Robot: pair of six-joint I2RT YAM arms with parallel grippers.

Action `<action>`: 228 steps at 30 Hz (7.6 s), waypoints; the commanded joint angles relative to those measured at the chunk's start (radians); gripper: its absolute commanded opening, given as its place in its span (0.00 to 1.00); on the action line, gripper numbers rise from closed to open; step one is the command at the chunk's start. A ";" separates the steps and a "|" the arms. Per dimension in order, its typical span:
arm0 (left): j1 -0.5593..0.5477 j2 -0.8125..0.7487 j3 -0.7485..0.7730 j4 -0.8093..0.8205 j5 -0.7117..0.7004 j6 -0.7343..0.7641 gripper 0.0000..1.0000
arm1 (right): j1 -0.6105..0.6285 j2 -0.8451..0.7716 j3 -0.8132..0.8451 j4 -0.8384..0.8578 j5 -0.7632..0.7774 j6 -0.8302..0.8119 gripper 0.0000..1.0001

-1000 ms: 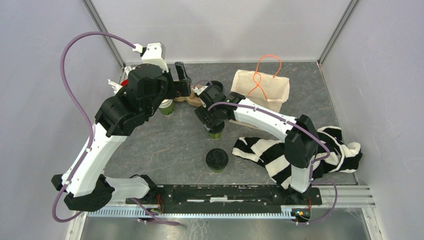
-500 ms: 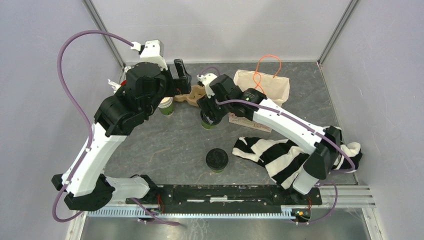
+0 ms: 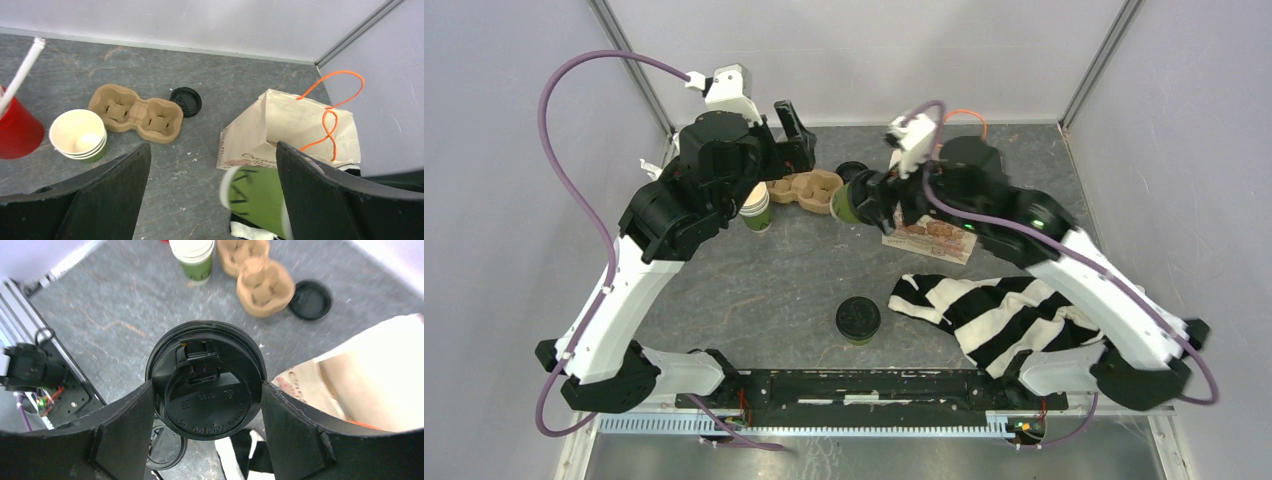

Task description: Pack the takeout coffee

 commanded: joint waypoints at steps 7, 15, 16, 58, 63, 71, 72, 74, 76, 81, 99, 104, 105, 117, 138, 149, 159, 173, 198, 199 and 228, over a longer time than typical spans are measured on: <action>0.033 0.190 0.112 0.105 0.265 -0.123 1.00 | -0.003 -0.325 0.039 0.038 0.321 -0.054 0.75; 0.034 0.471 0.266 -0.017 0.490 -0.133 0.95 | -0.003 -0.440 0.082 -0.015 0.501 -0.051 0.74; 0.034 0.501 0.281 -0.038 0.493 -0.132 0.95 | -0.003 -0.446 0.089 -0.025 0.515 -0.050 0.74; 0.033 0.542 0.201 -0.140 0.158 -0.017 0.02 | -0.004 -0.293 0.179 -0.242 0.441 -0.048 0.70; 0.033 0.412 0.048 -0.099 0.145 -0.026 0.02 | -0.004 -0.237 0.181 -0.219 0.370 -0.061 0.70; 0.033 0.140 -0.311 0.171 0.076 0.030 0.02 | -0.003 -0.210 0.138 -0.171 0.240 -0.136 0.70; 0.032 0.119 -0.343 0.200 0.067 0.037 0.02 | -0.003 -0.208 0.135 -0.168 0.208 -0.148 0.69; 0.033 0.075 -0.403 0.260 0.058 0.055 0.02 | -0.004 -0.200 0.137 -0.165 0.129 -0.170 0.69; 0.033 0.051 -0.447 0.318 0.048 0.072 0.02 | -0.004 -0.198 0.141 -0.165 0.069 -0.176 0.68; 0.033 -0.001 -0.539 0.419 -0.010 0.098 0.02 | -0.002 -0.231 0.120 -0.147 -0.037 -0.179 0.67; 0.033 -0.074 -0.695 0.539 -0.049 0.070 0.02 | -0.004 -0.365 -0.041 -0.147 -0.211 -0.120 0.64; 0.033 -0.080 -0.717 0.540 -0.038 0.054 0.02 | -0.003 -0.371 -0.082 -0.176 -0.211 -0.142 0.63; 0.033 -0.081 -0.718 0.538 -0.039 0.052 0.02 | -0.002 -0.369 -0.086 -0.183 -0.212 -0.148 0.63; 0.033 -0.068 -0.675 0.473 -0.046 0.023 0.02 | -0.003 -0.230 -0.076 -0.170 -0.150 -0.255 0.61; 0.033 -0.111 -0.748 0.447 -0.015 -0.029 0.02 | 0.061 0.017 -0.065 -0.108 0.014 -0.418 0.60; 0.033 -0.233 -0.950 0.558 -0.013 -0.059 0.02 | 0.154 0.148 -0.006 -0.108 0.084 -0.534 0.60; 0.033 -0.349 -1.027 0.484 0.020 -0.144 0.02 | 0.218 0.195 -0.009 -0.125 0.182 -0.562 0.60; 0.033 -0.390 -1.090 0.505 0.066 -0.160 0.02 | 0.240 0.155 -0.128 -0.077 0.152 -0.587 0.59; 0.033 -0.413 -1.155 0.780 0.041 0.111 0.02 | 0.237 0.264 -0.176 -0.008 0.171 -0.672 0.59; 0.032 -0.411 -1.154 0.784 0.046 0.115 0.02 | 0.236 0.262 -0.191 0.023 0.179 -0.660 0.59; 0.033 -0.350 -1.136 0.819 0.065 0.225 0.02 | 0.178 0.264 -0.440 0.406 0.212 -0.697 0.58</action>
